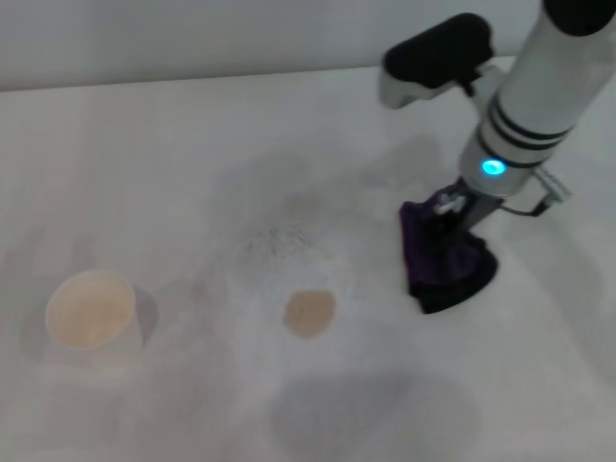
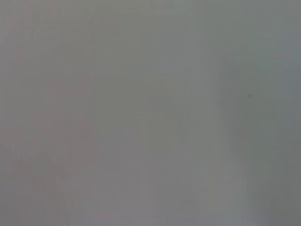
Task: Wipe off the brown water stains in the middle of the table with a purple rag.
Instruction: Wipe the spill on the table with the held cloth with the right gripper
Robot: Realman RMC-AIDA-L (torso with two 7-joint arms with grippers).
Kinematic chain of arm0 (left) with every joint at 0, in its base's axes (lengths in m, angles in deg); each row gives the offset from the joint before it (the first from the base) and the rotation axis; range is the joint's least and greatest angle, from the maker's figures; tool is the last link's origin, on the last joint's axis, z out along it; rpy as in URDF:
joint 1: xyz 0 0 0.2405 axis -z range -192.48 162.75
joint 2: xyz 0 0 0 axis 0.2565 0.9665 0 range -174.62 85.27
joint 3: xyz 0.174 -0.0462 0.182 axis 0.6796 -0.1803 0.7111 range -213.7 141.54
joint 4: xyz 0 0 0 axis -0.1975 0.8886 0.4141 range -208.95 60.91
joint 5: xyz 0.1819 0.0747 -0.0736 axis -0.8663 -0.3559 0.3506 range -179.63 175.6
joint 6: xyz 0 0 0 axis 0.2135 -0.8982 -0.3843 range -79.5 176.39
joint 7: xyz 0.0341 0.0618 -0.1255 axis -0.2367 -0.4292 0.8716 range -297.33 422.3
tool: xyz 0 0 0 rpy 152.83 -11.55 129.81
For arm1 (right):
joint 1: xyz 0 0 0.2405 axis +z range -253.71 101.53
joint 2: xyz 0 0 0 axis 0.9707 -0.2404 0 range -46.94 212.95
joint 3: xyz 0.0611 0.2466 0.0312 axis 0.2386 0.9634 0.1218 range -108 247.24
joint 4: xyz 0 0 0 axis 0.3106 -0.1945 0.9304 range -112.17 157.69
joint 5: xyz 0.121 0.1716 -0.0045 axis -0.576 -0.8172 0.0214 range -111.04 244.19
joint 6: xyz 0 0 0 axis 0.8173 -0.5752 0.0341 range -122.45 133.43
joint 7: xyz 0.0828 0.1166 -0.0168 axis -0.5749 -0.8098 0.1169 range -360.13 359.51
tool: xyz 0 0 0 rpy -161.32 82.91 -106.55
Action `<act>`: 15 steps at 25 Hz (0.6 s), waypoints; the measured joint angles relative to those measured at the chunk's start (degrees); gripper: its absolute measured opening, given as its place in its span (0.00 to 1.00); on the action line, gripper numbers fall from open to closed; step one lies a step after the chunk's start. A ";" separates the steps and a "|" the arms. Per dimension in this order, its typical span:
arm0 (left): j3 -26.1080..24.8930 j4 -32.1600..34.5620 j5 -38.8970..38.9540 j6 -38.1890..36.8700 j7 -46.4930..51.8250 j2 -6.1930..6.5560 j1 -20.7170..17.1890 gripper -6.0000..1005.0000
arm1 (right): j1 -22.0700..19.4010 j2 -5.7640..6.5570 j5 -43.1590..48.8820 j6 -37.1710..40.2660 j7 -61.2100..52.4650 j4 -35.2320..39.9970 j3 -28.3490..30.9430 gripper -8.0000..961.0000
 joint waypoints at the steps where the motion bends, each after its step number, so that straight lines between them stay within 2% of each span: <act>1: 0.00 0.00 0.00 0.00 0.00 0.00 0.05 0.87 | 0.08 0.00 -1.41 0.05 -0.87 1.32 -2.11 0.07; 6: 0.00 0.00 0.00 0.00 0.00 0.00 0.41 0.87 | 1.77 0.00 -8.57 0.89 -4.08 5.43 -11.50 0.08; 15: 0.00 -0.08 -0.23 0.00 0.00 -0.41 1.06 0.87 | 8.04 0.00 -25.80 8.91 -5.02 4.87 -27.54 0.07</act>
